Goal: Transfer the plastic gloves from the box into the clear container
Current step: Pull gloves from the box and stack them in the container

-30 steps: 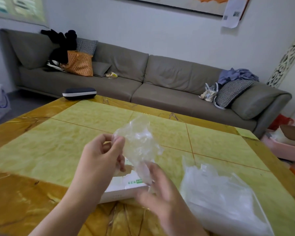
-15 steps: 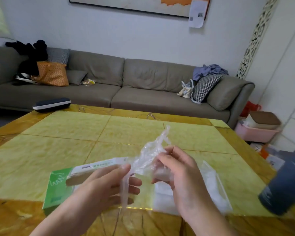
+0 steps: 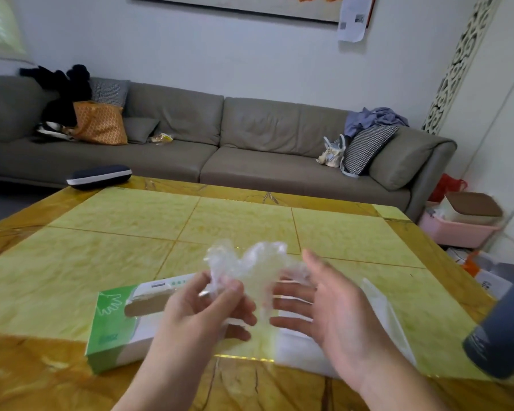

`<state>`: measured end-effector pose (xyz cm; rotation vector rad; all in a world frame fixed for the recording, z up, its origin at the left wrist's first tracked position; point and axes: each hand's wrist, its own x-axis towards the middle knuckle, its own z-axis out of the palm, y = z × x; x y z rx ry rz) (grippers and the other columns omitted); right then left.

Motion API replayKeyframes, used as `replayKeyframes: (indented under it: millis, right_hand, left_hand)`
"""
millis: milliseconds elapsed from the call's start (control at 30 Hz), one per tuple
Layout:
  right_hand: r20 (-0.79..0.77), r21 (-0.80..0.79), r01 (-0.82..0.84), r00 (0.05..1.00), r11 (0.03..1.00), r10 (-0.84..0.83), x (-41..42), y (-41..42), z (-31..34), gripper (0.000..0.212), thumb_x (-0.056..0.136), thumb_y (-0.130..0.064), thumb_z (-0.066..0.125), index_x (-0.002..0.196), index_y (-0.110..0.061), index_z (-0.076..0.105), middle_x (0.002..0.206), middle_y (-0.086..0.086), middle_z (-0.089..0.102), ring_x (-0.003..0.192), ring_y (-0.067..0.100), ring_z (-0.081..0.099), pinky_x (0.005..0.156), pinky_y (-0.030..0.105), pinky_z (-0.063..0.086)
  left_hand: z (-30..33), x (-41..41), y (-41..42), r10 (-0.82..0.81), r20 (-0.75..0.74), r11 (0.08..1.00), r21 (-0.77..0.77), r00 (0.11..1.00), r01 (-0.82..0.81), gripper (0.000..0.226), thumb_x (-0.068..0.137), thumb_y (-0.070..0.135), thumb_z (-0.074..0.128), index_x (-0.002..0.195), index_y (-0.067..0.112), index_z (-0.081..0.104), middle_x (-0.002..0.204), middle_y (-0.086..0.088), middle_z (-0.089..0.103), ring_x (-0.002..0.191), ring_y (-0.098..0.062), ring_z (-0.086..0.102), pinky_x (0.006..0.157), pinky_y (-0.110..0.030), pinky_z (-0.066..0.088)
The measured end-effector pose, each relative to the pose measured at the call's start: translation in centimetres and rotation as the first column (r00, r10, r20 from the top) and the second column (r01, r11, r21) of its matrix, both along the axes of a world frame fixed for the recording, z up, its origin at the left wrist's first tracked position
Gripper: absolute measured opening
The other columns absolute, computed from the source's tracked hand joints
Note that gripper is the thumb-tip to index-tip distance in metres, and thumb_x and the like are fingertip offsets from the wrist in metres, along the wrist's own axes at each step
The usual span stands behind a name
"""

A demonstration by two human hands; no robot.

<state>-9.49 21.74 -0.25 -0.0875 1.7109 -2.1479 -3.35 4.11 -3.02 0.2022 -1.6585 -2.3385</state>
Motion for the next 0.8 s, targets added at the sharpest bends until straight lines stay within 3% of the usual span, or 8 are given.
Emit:
replayKeyframes:
  millis: [100, 167, 267, 433, 533, 667, 733, 800]
  right_hand:
    - [-0.271, 0.309, 0.141, 0.961, 0.941, -0.055, 0.0, -0.1, -0.3, 0.035, 0.070, -0.041, 0.091, 0.085, -0.013, 0.077, 0.090, 0.002, 0.080, 0.090, 0.023, 0.075, 0.091, 0.037, 0.052]
    - [-0.394, 0.360, 0.243, 0.915, 0.901, -0.089, 0.1, -0.1, -0.4, 0.036, 0.072, -0.036, 0.089, 0.089, -0.008, 0.074, 0.088, 0.014, 0.076, 0.088, 0.033, 0.073, 0.083, 0.039, 0.052]
    - [-0.423, 0.322, 0.160, 0.906, 0.933, -0.009, 1.1, -1.0, -0.1, 0.014, 0.091, -0.015, 0.081, 0.083, -0.009, 0.071, 0.076, 0.017, 0.074, 0.069, 0.031, 0.074, 0.065, 0.034, 0.055]
    - [-0.215, 0.434, -0.105, 0.953, 0.895, 0.216, 2.3, -2.8, -0.6, 0.026, 0.094, -0.003, 0.073, 0.084, 0.003, 0.050, 0.068, 0.028, 0.068, 0.053, 0.037, 0.064, 0.056, 0.044, 0.053]
    - [-0.095, 0.653, -0.291, 0.885, 0.700, 0.456, 1.8, -2.2, -0.1, 0.023, 0.091, -0.026, 0.080, 0.088, -0.010, 0.064, 0.080, 0.014, 0.077, 0.069, 0.036, 0.075, 0.066, 0.044, 0.056]
    - [-0.518, 0.483, 0.159, 0.845, 0.861, 0.134, 1.1, -0.2, 1.9, 0.035, 0.081, -0.053, 0.066, 0.108, -0.030, 0.071, 0.105, -0.007, 0.072, 0.105, 0.015, 0.069, 0.088, 0.045, 0.055]
    - [-0.532, 0.498, 0.056, 0.808, 0.865, 0.254, 1.1, -0.7, 2.1, 0.058, 0.078, -0.067, 0.068, 0.127, -0.037, 0.063, 0.128, -0.019, 0.065, 0.128, -0.001, 0.057, 0.104, 0.033, 0.046]
    - [-0.425, 0.599, -0.090, 0.807, 0.796, 0.410, 1.3, -1.7, 1.2, 0.046, 0.079, -0.059, 0.079, 0.115, -0.032, 0.069, 0.116, -0.009, 0.075, 0.113, 0.006, 0.070, 0.099, 0.033, 0.053]
  left_hand:
    - [0.2, 0.6, 0.9, -0.128, 0.014, 0.976, -0.177, 0.992, 0.128, 0.007, 0.083, 0.020, 0.078, 0.084, 0.017, 0.073, 0.081, -0.004, 0.072, 0.078, -0.017, 0.067, 0.074, -0.035, 0.055]
    - [0.2, 0.8, 0.7, -0.169, 0.037, 0.976, -0.133, 0.985, 0.173, 0.007, 0.089, 0.019, 0.077, 0.085, 0.023, 0.073, 0.087, 0.008, 0.074, 0.086, -0.009, 0.070, 0.085, -0.027, 0.051]
    - [0.5, 0.8, 0.0, -0.117, -0.009, 0.990, 0.074, 0.993, 0.117, 0.026, 0.092, 0.030, 0.075, 0.105, 0.008, 0.070, 0.112, -0.017, 0.074, 0.109, -0.036, 0.069, 0.103, -0.062, 0.044]
    - [1.0, -0.1, -2.5, 0.258, -0.011, 0.950, 0.185, 0.966, -0.252, 0.019, 0.097, 0.019, 0.066, 0.099, 0.001, 0.066, 0.092, -0.021, 0.075, 0.088, -0.031, 0.074, 0.094, -0.047, 0.056]
    - [1.8, 0.1, -4.1, 0.260, -0.050, 0.965, 0.059, 0.964, -0.257, 0.017, 0.100, 0.019, 0.061, 0.102, 0.003, 0.065, 0.088, -0.018, 0.076, 0.079, -0.033, 0.075, 0.077, -0.040, 0.061]
    - [2.2, 0.8, -4.0, 0.111, -0.079, 0.967, -0.221, 0.991, -0.126, 0.018, 0.100, 0.018, 0.060, 0.098, 0.001, 0.064, 0.079, -0.016, 0.074, 0.061, -0.030, 0.069, 0.056, -0.028, 0.055]
    - [2.2, 1.0, -3.0, -0.058, -0.065, 0.953, -0.302, 0.996, 0.036, 0.017, 0.099, 0.016, 0.062, 0.096, -0.001, 0.063, 0.075, -0.018, 0.071, 0.054, -0.029, 0.064, 0.050, -0.030, 0.051]
    - [2.1, 1.3, -2.3, -0.183, -0.026, 0.911, -0.379, 0.983, 0.160, 0.017, 0.096, 0.018, 0.066, 0.091, 0.002, 0.065, 0.069, -0.019, 0.070, 0.051, -0.027, 0.063, 0.048, -0.031, 0.049]
